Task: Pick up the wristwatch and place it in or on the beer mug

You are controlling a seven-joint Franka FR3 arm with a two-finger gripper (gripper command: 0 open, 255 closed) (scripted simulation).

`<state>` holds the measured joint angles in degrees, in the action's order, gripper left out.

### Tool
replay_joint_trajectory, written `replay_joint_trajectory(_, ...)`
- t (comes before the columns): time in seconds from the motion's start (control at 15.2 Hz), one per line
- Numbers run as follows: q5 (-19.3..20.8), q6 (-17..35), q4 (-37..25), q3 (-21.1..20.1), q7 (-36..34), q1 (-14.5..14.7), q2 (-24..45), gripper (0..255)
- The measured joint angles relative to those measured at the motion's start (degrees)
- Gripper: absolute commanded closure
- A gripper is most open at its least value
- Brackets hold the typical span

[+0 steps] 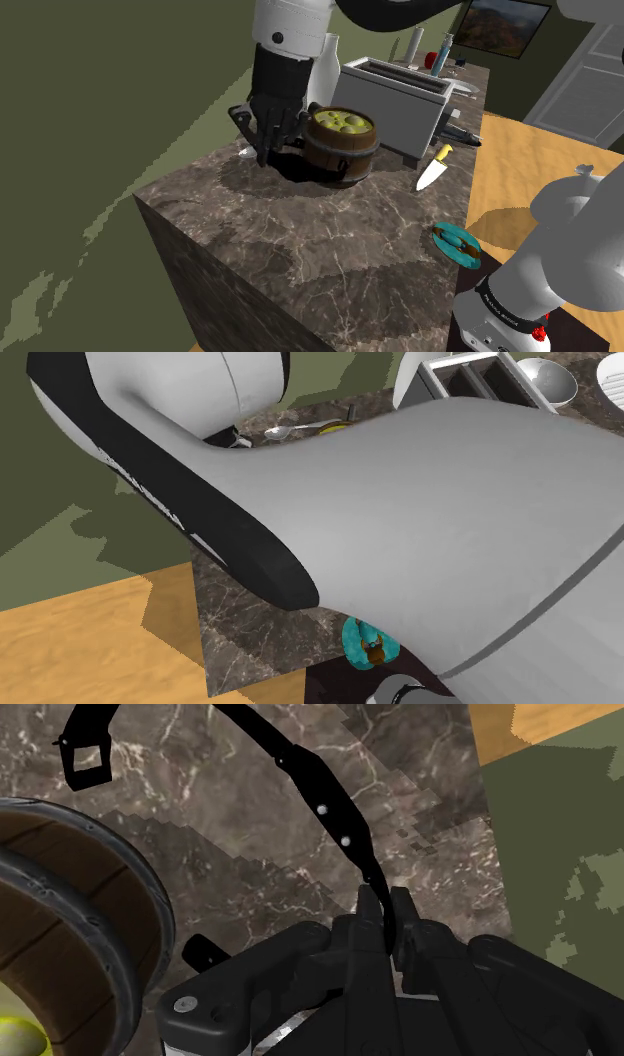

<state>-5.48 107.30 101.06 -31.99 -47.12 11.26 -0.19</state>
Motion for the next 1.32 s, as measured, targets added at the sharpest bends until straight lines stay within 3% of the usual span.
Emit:
replay_joint_trajectory(1.12, 1.9, -13.4, -16.0, -0.46, -2.21, 0.57, 2.92, 255)
replay_joint_trajectory(1.32, 0.28, -14.03, -14.28, 1.15, 1.1, -1.34, 0.56, 255)
